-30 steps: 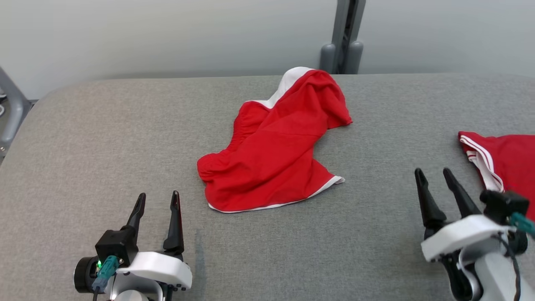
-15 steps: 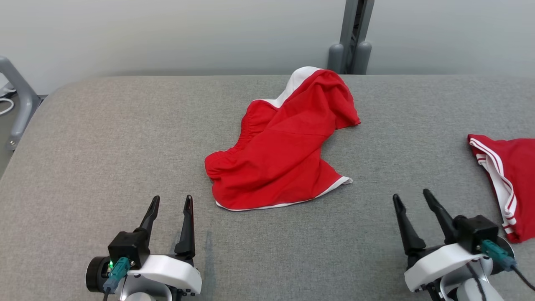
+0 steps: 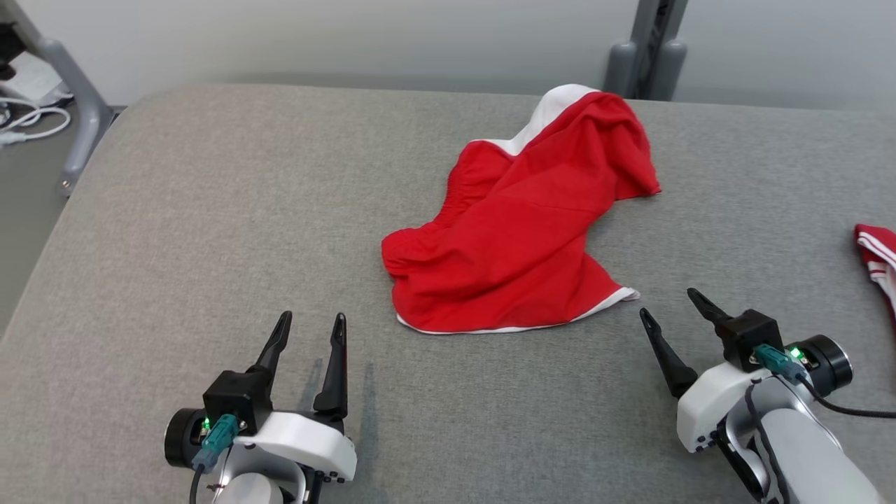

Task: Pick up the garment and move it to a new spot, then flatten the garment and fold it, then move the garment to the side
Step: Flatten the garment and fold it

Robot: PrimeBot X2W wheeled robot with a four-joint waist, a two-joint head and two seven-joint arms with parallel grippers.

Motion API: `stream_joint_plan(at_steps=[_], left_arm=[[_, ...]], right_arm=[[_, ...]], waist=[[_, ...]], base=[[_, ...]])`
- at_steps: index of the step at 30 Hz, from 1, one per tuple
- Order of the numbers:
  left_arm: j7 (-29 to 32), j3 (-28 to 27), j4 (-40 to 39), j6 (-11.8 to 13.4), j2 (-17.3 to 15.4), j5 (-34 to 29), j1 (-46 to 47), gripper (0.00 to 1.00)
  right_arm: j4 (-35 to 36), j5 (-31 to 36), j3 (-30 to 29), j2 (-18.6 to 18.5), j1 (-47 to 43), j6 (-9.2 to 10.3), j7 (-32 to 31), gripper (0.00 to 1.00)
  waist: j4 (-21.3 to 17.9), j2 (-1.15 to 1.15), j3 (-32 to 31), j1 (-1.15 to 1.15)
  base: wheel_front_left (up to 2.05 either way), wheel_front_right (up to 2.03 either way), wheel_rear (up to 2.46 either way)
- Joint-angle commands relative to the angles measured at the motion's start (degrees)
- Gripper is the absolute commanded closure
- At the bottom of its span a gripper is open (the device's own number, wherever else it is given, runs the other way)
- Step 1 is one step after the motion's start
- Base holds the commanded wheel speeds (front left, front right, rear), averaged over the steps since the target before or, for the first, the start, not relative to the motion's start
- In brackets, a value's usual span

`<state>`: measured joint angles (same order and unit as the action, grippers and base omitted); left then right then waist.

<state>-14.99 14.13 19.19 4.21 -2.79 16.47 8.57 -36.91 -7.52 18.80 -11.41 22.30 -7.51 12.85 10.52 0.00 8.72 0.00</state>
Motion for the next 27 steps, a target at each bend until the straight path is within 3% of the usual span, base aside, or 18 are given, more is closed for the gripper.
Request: stream_joint_plan(at_steps=[1, 12, 14, 20, 27], left_arm=[[-0.22, 0.18, 0.05, 0.21, -0.25, 0.19, 0.84, 0.00], [-0.22, 1.52, -0.02, 0.76, -0.23, 0.88, 2.23, 0.00], [-0.22, 1.64, -0.03, 0.81, -0.25, 0.96, 2.31, 0.00], [-0.22, 1.46, 0.10, 1.23, -0.26, 1.05, 2.58, 0.00], [-0.22, 0.05, 0.11, 1.36, -0.25, 0.57, 1.20, 0.00]], right_arm=[[-1.38, 0.21, 0.83, -0.52, 1.23, 0.04, -0.05, 0.00], [-11.04, -0.32, 4.23, -0.74, 8.35, 0.05, 1.48, 0.00], [-12.77, -1.70, 4.49, -0.18, 9.26, 0.04, 1.57, 1.00], [-15.54, -1.18, 4.56, -0.61, 11.71, 0.05, 2.23, 1.00], [-8.14, 3.87, -1.52, -1.44, 9.52, 0.05, 2.41, 1.00]], waist=[[1.28, 0.00, 1.05, 0.00], [4.37, 0.00, 3.49, 0.00], [4.46, 0.00, 3.66, 0.00], [3.57, 0.00, 3.19, 0.00], [0.23, 0.00, 0.27, 0.00]], base=[[0.00, 0.00, 0.00], [0.00, 0.00, 0.00], [0.00, 0.00, 0.00], [0.00, 0.00, 0.00], [0.00, 0.00, 0.00]])
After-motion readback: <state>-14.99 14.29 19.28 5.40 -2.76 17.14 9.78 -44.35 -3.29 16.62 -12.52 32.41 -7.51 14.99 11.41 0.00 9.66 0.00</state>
